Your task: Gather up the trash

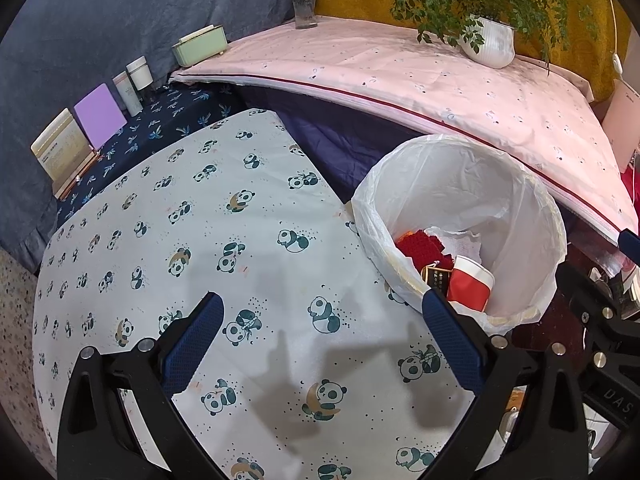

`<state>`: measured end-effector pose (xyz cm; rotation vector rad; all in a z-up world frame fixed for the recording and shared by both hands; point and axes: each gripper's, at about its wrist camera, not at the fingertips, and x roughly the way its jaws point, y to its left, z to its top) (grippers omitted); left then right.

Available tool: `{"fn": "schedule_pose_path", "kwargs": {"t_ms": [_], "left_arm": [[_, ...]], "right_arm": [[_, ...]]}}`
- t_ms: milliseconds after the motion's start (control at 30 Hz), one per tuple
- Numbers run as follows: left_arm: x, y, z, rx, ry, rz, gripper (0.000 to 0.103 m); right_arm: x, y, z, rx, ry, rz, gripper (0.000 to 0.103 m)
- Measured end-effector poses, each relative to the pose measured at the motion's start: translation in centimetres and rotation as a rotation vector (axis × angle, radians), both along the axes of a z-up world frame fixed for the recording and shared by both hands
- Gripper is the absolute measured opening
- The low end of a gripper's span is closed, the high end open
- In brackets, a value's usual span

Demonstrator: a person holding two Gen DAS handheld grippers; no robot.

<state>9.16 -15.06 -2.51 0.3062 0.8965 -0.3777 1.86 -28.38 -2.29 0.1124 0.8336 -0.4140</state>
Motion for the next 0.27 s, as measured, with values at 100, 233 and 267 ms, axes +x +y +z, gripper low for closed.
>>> {"fn": "schedule_pose_path", "kwargs": {"t_ms": [100,233,267], "left_arm": [[-0.05,0.12,0.03,-0.005,-0.003,0.003,0.095],[-0.15,0.03,0.00,-0.007,-0.003,-0.006,0.095],[-0.15,0.05,0.00,-0.007,-0.002,-0.007,0.095]], "right_arm": [[-0.09,0.01,0.03,0.000,0.000,-0.001,0.090],[-0.07,0.03,0.07,-0.001,0.000,-0.001,0.090],[-0.11,0.02,0.06,0.000,0.000,-0.001,0.090]]}}
